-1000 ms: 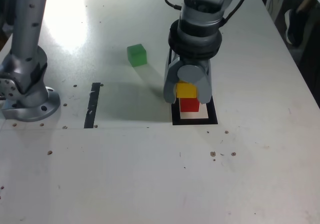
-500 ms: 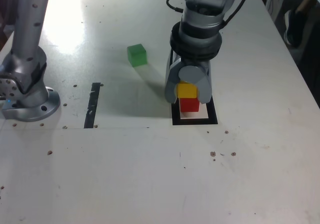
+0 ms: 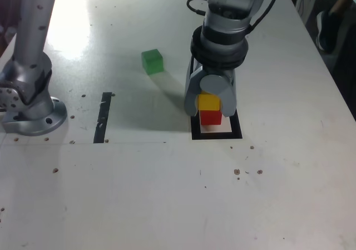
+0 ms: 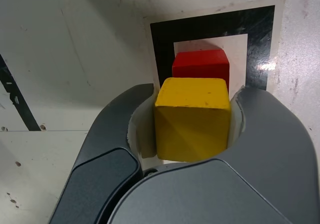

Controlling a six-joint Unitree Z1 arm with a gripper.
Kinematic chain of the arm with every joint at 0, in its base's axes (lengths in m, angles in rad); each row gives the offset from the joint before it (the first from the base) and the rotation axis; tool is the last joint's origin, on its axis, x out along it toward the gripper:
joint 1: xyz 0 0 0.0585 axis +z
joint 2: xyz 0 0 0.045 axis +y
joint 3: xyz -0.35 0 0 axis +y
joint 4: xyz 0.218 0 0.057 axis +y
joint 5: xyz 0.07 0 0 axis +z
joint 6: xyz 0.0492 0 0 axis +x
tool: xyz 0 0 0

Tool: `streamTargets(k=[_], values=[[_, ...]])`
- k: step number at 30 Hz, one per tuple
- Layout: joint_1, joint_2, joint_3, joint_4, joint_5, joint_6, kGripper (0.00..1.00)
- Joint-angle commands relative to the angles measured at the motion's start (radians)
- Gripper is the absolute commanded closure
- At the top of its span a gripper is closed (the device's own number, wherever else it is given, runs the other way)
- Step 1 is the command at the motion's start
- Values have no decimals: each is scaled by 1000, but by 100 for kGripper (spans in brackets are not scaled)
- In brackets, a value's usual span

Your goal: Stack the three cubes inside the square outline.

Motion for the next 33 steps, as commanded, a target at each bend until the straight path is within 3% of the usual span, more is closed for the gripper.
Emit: streamTargets(k=[1,8,14,23,33], values=[[-1,7,-5,0,3,2,64],[-1,10,-7,1,13,3,61],[-1,13,-12,4,14,4,51],[-1,14,-14,14,9,8,13],[-1,-34,-25,66,27,6,2]])
